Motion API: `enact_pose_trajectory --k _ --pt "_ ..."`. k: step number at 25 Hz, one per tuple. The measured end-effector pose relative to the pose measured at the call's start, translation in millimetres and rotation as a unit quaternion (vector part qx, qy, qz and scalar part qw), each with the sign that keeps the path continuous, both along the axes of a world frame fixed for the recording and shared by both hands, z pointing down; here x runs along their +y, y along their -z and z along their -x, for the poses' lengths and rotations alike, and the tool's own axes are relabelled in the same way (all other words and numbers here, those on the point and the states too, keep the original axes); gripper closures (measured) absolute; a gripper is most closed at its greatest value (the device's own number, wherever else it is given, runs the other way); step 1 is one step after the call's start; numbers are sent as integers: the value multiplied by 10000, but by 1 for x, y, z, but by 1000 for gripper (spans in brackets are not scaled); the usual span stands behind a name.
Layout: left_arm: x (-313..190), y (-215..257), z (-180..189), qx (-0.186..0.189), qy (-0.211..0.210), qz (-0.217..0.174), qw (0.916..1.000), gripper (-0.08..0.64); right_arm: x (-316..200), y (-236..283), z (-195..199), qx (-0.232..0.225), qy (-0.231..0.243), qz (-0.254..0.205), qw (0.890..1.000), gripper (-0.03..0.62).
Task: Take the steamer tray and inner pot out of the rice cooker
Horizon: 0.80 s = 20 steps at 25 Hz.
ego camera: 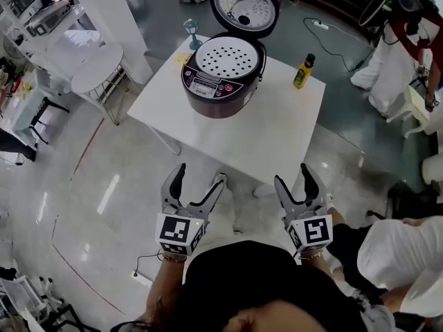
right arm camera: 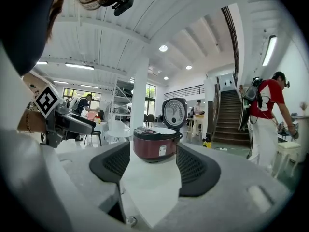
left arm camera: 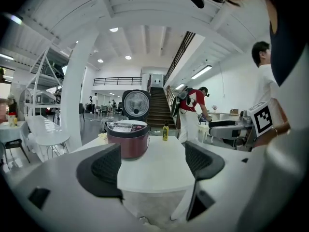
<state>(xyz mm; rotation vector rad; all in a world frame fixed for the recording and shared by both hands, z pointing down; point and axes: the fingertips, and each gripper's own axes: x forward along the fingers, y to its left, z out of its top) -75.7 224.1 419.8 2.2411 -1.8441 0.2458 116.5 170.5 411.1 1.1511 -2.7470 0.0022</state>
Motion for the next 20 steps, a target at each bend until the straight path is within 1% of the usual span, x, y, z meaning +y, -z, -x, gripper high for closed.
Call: enact_pose_trajectory --k 3,5,8,11,14,17,20 --pt "-31 6 11 53 -113 -68 9999 163 -27 -3 4 -72 -250 60 9996 299" --pt "-52 10 22 -14 -141 -120 9998 163 -49 -1 10 -63 -400 49 9992 299" --pt "-86 11 42 -130 -127 -138 9997 163 -84 5 26 -19 -523 -45 9986 299" --pt "-120 13 66 -91 -35 -144 9998 163 -115 10 43 -58 -648 -92 9978 299" --pt "-153 26 88 -105 27 -232 9997 163 -141 18 58 -25 -729 -116 9973 299" --pt "-185 36 102 -142 -39 -279 9995 163 -166 19 70 31 -803 -111 9967 299" --pt "-214 35 116 -160 -107 -279 9994 163 -191 15 79 95 -912 -109 9957 299"
